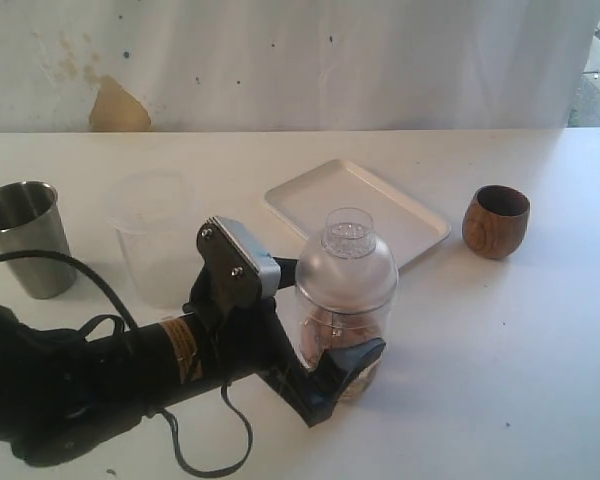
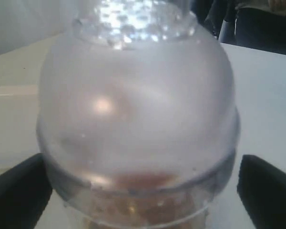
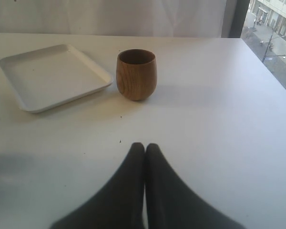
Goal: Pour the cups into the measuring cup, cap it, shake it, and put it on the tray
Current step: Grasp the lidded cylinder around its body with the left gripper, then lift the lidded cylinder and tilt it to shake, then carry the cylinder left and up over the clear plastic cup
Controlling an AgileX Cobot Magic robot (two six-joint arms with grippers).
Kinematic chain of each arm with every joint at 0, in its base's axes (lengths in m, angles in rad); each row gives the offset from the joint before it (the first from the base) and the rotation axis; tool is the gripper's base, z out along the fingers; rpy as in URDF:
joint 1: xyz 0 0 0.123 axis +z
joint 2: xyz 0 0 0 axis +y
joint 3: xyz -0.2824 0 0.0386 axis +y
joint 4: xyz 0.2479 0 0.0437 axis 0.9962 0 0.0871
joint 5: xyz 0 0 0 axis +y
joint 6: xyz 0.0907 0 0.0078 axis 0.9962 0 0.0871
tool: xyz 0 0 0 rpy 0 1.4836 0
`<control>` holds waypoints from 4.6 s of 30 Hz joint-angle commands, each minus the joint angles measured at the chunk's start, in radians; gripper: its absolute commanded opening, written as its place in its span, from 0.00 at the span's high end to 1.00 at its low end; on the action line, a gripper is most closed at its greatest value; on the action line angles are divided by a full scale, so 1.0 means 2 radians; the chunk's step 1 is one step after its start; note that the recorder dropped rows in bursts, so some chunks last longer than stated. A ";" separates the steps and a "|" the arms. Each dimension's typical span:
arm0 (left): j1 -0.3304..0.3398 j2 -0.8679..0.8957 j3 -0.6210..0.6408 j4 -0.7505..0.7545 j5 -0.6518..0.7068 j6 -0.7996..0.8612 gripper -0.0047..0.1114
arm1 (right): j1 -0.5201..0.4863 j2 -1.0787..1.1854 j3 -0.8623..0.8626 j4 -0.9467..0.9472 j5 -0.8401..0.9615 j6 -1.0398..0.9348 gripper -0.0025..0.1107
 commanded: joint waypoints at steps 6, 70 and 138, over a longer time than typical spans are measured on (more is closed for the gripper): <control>-0.001 0.050 -0.040 0.000 0.011 -0.029 0.06 | 0.003 -0.003 0.001 -0.001 -0.004 -0.001 0.98; 0.046 -0.105 -0.119 0.279 0.140 -0.234 0.96 | 0.003 -0.003 0.001 -0.001 -0.004 -0.001 0.98; 0.264 -0.298 -0.165 0.248 0.564 -0.069 0.96 | 0.003 -0.003 0.001 -0.001 -0.004 -0.001 0.98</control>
